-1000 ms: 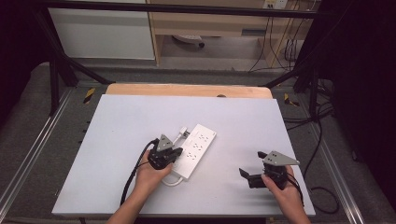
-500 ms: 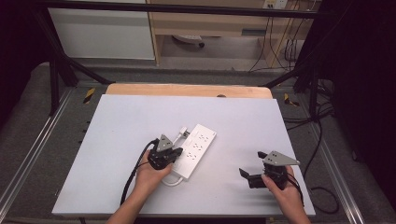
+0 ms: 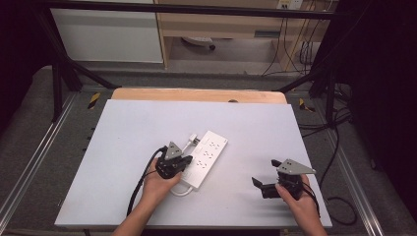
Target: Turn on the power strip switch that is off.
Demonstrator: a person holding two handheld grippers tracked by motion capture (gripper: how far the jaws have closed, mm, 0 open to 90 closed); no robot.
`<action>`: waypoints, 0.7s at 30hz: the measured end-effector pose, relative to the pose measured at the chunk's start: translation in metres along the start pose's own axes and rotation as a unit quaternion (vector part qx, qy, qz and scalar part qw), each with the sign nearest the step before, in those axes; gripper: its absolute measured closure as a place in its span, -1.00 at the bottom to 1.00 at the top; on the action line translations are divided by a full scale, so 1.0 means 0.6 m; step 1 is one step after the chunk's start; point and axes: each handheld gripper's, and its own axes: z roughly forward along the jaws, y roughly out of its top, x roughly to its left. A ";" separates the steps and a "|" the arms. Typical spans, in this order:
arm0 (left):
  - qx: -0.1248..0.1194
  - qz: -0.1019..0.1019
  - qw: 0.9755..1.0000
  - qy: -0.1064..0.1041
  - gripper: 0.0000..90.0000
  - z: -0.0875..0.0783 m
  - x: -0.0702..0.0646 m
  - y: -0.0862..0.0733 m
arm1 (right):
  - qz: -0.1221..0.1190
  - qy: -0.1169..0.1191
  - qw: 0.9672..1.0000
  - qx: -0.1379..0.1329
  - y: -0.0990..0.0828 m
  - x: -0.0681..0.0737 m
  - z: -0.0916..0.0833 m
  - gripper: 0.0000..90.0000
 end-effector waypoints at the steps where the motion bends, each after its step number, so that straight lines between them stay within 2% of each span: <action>1: 0.000 0.000 1.000 -0.001 1.00 0.000 0.000 0.000 | 0.001 0.000 1.000 0.000 0.000 0.000 0.000 -0.94; 21: -0.014 -0.011 1.000 -0.005 1.00 -0.012 0.003 0.005 | 0.001 0.000 1.000 -0.001 0.000 0.000 -0.001 -0.94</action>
